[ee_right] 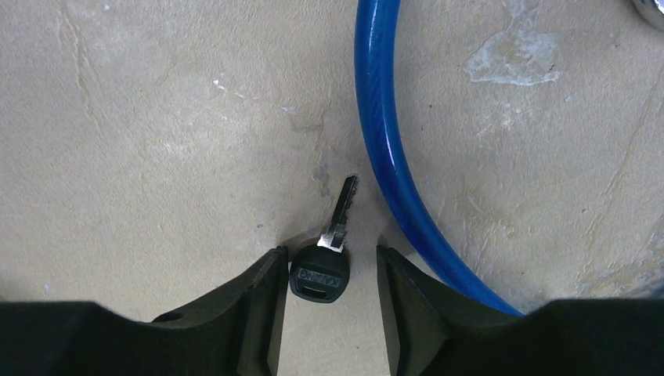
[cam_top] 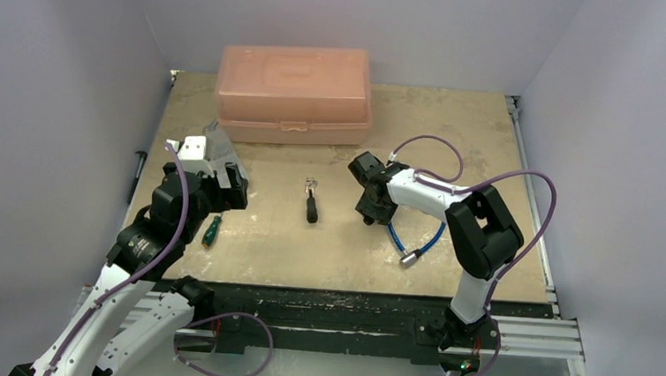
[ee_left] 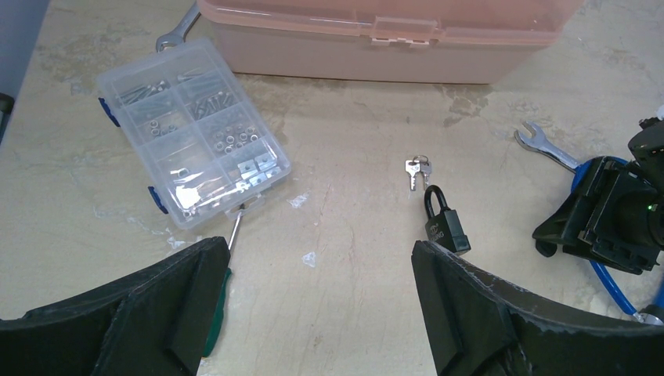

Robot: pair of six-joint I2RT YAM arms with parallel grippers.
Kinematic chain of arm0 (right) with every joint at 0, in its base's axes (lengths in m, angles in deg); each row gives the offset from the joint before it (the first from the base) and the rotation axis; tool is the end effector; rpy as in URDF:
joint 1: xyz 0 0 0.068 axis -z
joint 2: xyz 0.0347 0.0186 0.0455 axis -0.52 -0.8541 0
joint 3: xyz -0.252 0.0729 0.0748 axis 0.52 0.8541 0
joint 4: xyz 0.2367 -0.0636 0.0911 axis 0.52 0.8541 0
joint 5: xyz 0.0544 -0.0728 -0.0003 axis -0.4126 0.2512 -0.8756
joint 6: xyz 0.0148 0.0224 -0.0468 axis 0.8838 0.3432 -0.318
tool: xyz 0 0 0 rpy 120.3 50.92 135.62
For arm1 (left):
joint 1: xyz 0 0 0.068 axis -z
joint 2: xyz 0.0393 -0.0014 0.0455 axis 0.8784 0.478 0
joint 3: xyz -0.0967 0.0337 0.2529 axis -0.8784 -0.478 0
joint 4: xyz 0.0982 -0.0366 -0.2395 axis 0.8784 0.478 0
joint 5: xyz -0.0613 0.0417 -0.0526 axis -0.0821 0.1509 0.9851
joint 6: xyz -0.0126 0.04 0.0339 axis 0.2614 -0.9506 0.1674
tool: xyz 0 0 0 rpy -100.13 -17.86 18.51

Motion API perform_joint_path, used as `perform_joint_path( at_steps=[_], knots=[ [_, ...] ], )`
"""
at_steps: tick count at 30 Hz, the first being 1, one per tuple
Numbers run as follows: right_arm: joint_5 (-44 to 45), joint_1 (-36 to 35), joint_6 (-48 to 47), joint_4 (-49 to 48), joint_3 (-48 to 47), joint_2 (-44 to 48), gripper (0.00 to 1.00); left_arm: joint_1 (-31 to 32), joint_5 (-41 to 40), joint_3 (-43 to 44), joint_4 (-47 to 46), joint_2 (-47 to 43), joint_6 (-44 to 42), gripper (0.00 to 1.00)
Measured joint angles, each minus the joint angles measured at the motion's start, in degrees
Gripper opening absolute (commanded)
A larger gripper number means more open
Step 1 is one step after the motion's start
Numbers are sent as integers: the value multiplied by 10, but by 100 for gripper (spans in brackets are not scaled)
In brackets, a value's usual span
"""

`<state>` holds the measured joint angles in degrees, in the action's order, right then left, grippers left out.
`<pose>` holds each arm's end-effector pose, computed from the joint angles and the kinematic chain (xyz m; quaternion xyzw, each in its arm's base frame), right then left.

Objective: Unlock with the key

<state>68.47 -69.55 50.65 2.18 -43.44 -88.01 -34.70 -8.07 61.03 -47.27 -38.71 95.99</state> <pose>0.2778 0.2035 0.1647 0.2318 0.9500 -0.0120 0.2090 0.1165 -0.0445 0.3398 -0.0657 0.8239 -0.0841 0.5567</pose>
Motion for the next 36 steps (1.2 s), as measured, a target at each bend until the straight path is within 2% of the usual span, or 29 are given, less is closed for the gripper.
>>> perform_joint_path(
  at_steps=[11, 13, 15, 19, 23, 30, 36],
  knots=[
    [-5, 0, 1, -1, -2, -2, 50, 0, 0, 0, -1, 0, 0, 95],
    [-8, 0, 1, -2, -2, -2, 46, 0, 0, 0, -1, 0, 0, 95],
    [-10, 0, 0, -2, -2, -2, 37, 0, 0, 0, -2, 0, 0, 95],
    [-13, 0, 1, -5, -2, -2, 34, 0, 0, 0, -3, 0, 0, 95],
    [-14, 0, 1, -8, -2, -2, 24, 0, 0, 0, -3, 0, 0, 95],
    [-15, 0, 0, -18, 7, 5, 19, 0, 0, 0, -3, 0, 0, 95],
    [-23, 0, 2, -48, 42, 38, 18, 0, 7, 0, -4, -17, -2, 92]
  ],
)
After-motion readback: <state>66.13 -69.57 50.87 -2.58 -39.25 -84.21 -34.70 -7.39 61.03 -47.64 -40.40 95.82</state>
